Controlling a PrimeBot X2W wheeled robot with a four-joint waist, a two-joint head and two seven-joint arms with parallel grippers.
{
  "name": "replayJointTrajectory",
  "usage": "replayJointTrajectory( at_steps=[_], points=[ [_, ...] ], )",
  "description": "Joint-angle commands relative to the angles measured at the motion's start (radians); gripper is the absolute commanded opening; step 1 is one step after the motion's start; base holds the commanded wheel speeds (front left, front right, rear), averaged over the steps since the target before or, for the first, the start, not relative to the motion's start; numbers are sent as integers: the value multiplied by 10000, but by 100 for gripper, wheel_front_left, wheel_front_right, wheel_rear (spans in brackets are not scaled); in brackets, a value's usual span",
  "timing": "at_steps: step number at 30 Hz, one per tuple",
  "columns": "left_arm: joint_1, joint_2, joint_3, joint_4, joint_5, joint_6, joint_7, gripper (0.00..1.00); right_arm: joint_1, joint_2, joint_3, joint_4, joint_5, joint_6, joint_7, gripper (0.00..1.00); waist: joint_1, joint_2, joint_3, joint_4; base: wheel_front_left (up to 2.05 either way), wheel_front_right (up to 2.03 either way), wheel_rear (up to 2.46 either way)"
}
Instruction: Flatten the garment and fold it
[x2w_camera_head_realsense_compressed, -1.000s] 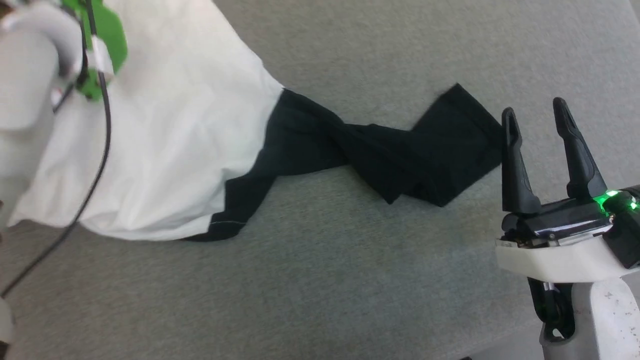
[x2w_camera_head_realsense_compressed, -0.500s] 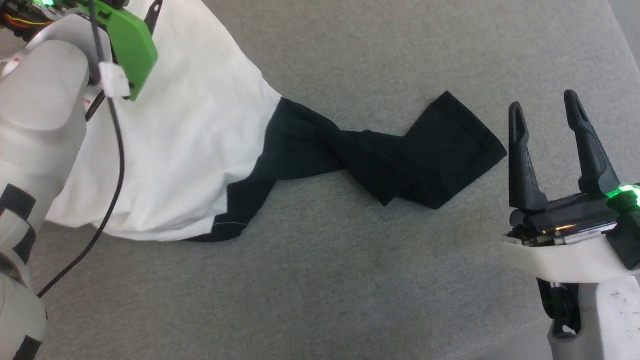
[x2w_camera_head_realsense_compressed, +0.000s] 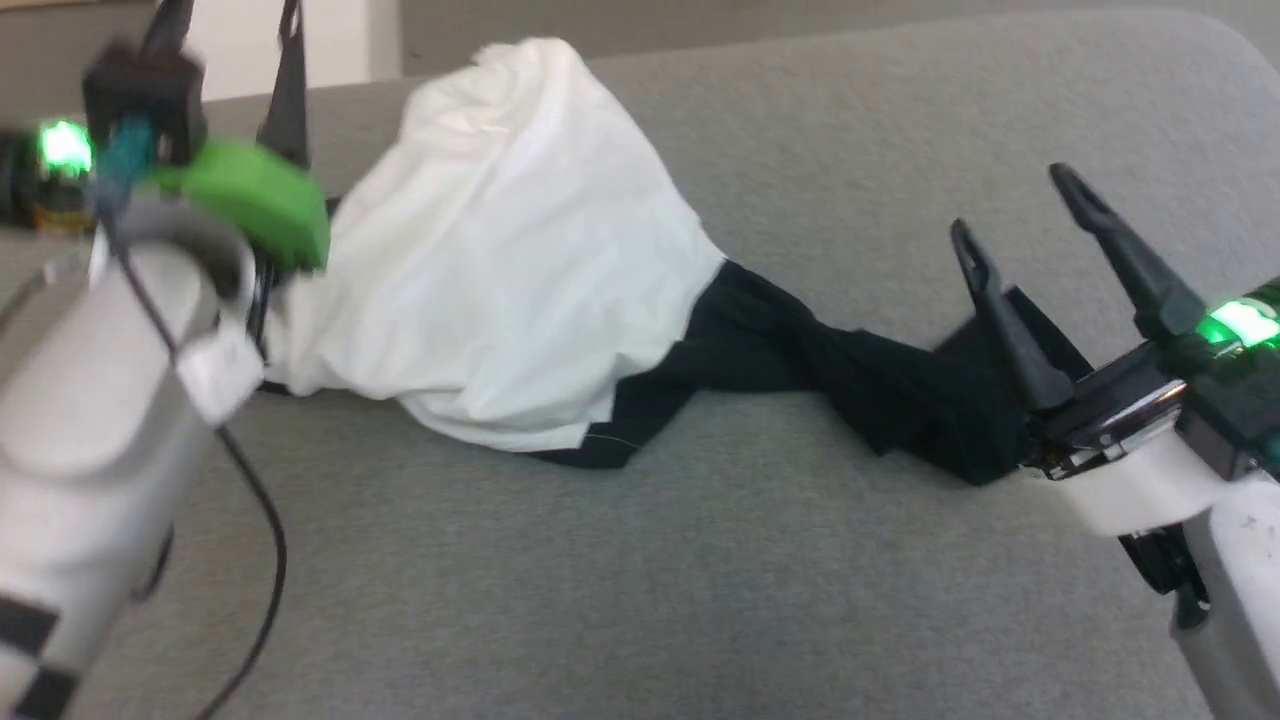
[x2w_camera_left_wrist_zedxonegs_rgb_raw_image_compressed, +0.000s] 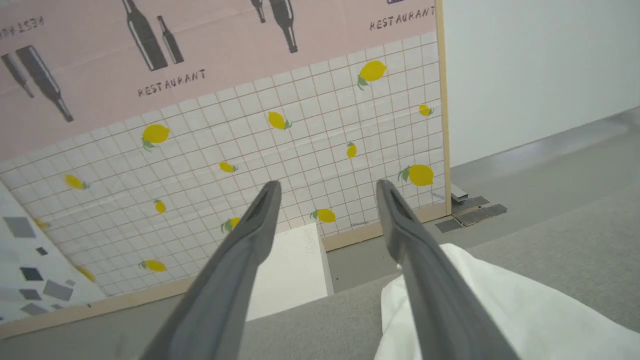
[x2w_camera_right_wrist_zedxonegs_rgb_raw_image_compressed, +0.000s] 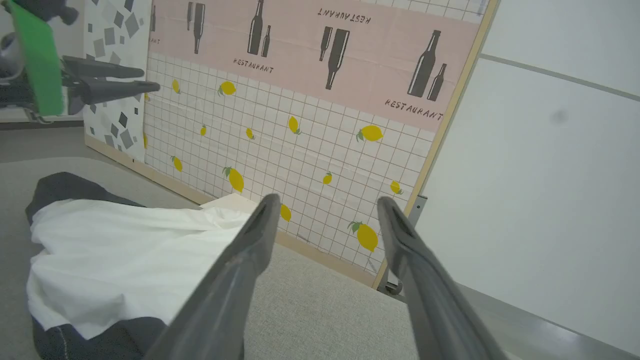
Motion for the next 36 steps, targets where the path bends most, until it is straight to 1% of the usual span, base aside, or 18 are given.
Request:
replayJointTrajectory(
  at_steps=[1, 3, 5, 6, 7, 8, 11, 13, 15, 17, 19, 22, 25, 29, 30, 31, 33, 36],
  points=[
    [948, 72, 498, -660, 262, 376, -33, 100, -386, -393, 406, 304, 351, -17, 134, 100, 1, 0, -1271, 1342, 0, 0, 0],
    [2069, 126, 1352, -1571, 565, 842, -34, 100, -882, -981, 1169, 665, 905, -17, 751, 100, 1, 0, -1362, 1488, 0, 0, 0],
    [3117, 94, 2013, -2236, 944, 1222, -34, 100, -1429, -1625, 2117, 999, 1572, -17, 1794, 100, 1, 0, -1438, 1635, 0, 0, 0],
    [3533, 44, 2260, -2477, 1092, 1347, -34, 100, -1667, -1898, 2563, 1140, 1906, -17, 2364, 100, 1, 0, -1464, 1687, 0, 0, 0],
    [4126, -36, 2584, -2732, 1300, 1488, -34, 100, -2040, -2317, 3202, 1330, 2430, -17, 3283, 100, 1, 0, -1486, 1772, 0, 0, 0],
    [4483, -93, 2789, -2861, 1456, 1602, -34, 100, -2286, -2570, 3638, 1445, 2794, -17, 3937, 100, 1, 0, -1490, 1819, 0, 0, 0],
    [5528, -327, 3436, -3285, 2010, 1820, -35, 100, -3107, -3215, 5002, 1795, 4045, -17, 5936, 100, 1, 0, -1452, 1930, 0, 0, 0],
    [6090, -543, 3843, -3542, 2245, 1785, -35, 100, -3515, -3491, 5762, 2092, 4662, -17, 7020, 100, 1, 0, -1389, 2003, 0, 0, 0],
    [6587, -796, 4170, -3807, 2533, 1723, -35, 100, -3783, -3607, 6357, 2441, 5276, -17, 7797, 100, 1, 0, -1311, 2079, 0, 0, 0],
    [7009, -1062, 4485, -3973, 2752, 1615, -35, 100, -3957, -3645, 6821, 2858, 5701, -17, 8250, 100, 1, 0, -1202, 2159, 0, 0, 0],
    [7285, -1385, 4713, -4082, 2948, 1434, -35, 100, -4027, -3652, 7256, 3322, 5860, -17, 8358, 100, 1, 0, -1087, 2273, 0, 0, 0],
    [7492, -1804, 4974, -4130, 3231, 1146, -35, 100, -3823, -3373, 7562, 4169, 6310, -17, 8135, 100, 1, 0, -862, 2396, 0, 0, 0],
    [7532, -2169, 5245, -4072, 3515, 823, -35, 100, -3567, -3142, 8151, 5109, 6262, -17, 7854, 100, 1, 0, -700, 2463, 0, 0, 0],
    [7516, -2490, 5553, -3901, 3847, 411, -35, 100, -3223, -2781, 8689, 5906, 6731, -17, 7428, 100, 1, 0, -644, 2372, 0, 0, 0],
    [7527, -2539, 5639, -3859, 3911, 332, -35, 100, -3253, -2747, 8770, 5956, 6756, -17, 7196, 33, 1, 0, -668, 2305, 0, 0, 0],
    [7553, -2594, 5753, -3802, 3979, 239, -35, 100, -3321, -2741, 8806, 6004, 6776, -17, 6835, 0, 1, 0, -713, 2221, 0, 0, 0],
    [7628, -2678, 5953, -3708, 4100, 83, -35, 100, -3571, -2884, 8921, 5955, 6465, -17, 5968, 0, 1, 0, -849, 2061, 0, 0, 0],
    [7809, -2798, 6226, -3617, 4255, -108, -35, 100, -3680, -3157, 8693, 5685, 6751, -17, 4923, 0, 1, 0, -1089, 1816, 0, 0, 0]
  ],
)
